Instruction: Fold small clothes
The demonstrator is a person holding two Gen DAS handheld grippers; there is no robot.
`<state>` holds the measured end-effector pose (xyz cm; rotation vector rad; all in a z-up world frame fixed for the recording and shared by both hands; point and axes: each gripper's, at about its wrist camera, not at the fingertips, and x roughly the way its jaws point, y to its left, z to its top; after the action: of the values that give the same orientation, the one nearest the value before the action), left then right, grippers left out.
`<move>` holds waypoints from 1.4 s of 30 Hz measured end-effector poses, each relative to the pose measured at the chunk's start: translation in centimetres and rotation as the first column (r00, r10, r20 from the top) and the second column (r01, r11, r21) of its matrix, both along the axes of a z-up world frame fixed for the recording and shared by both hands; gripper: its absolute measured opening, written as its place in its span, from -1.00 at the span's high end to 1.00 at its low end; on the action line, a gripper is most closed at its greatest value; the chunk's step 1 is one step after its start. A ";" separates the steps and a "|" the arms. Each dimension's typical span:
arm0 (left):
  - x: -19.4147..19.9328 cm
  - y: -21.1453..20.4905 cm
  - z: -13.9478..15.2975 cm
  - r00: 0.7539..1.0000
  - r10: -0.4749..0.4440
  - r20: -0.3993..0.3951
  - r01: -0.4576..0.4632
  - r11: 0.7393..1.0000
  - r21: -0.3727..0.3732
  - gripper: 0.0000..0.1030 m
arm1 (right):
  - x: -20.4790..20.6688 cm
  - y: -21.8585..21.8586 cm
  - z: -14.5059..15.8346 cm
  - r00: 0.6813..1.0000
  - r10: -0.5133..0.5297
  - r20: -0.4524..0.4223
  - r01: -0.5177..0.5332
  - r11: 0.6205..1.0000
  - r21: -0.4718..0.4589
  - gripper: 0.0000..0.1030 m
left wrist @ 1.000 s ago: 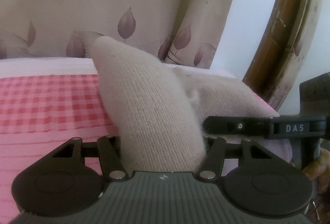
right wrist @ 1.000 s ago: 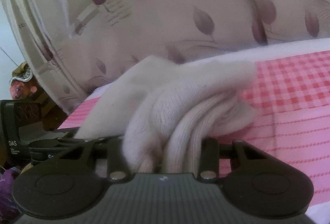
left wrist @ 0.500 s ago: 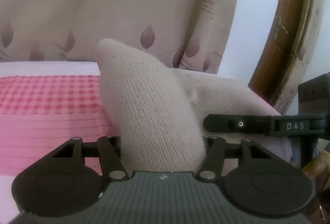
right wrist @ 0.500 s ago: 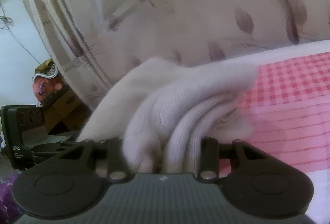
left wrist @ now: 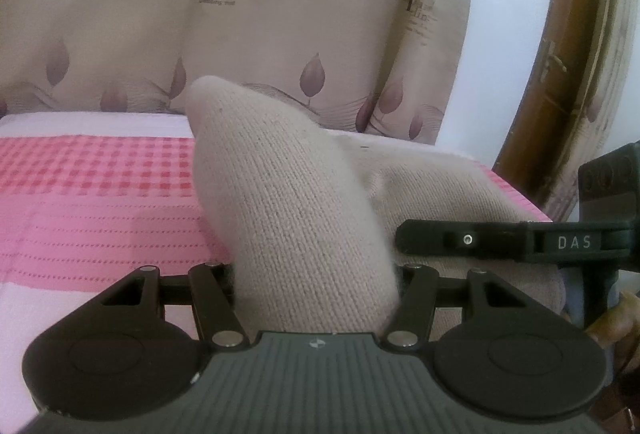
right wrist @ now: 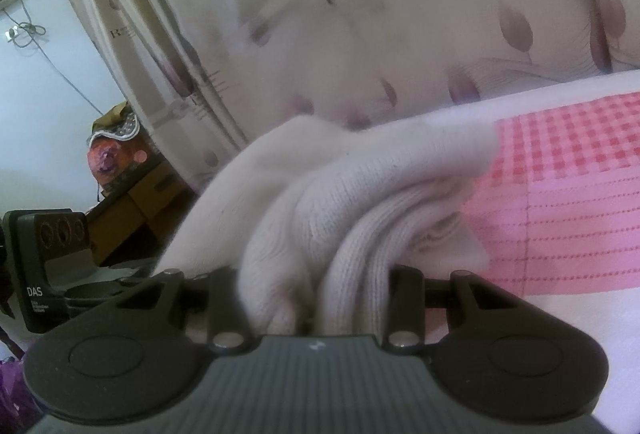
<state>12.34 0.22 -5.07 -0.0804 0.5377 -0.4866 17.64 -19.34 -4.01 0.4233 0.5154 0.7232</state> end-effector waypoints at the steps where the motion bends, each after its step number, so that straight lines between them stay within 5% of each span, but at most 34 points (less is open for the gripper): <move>1: -0.2 0.2 -0.1 1.000 0.003 -0.001 -0.003 1.000 0.000 -0.12 | -0.1 0.3 0.0 1.000 0.001 -0.001 -0.001 1.000 0.000 0.19; 42: -2.1 2.0 -2.8 0.999 0.035 -0.034 -0.034 0.999 0.031 -0.15 | -1.9 2.8 -2.5 0.998 -0.001 -0.059 0.001 1.000 -0.009 0.19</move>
<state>10.21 2.20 -7.86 -0.0692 0.5761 -0.4439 15.73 -16.51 -6.54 0.4373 0.5736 0.7089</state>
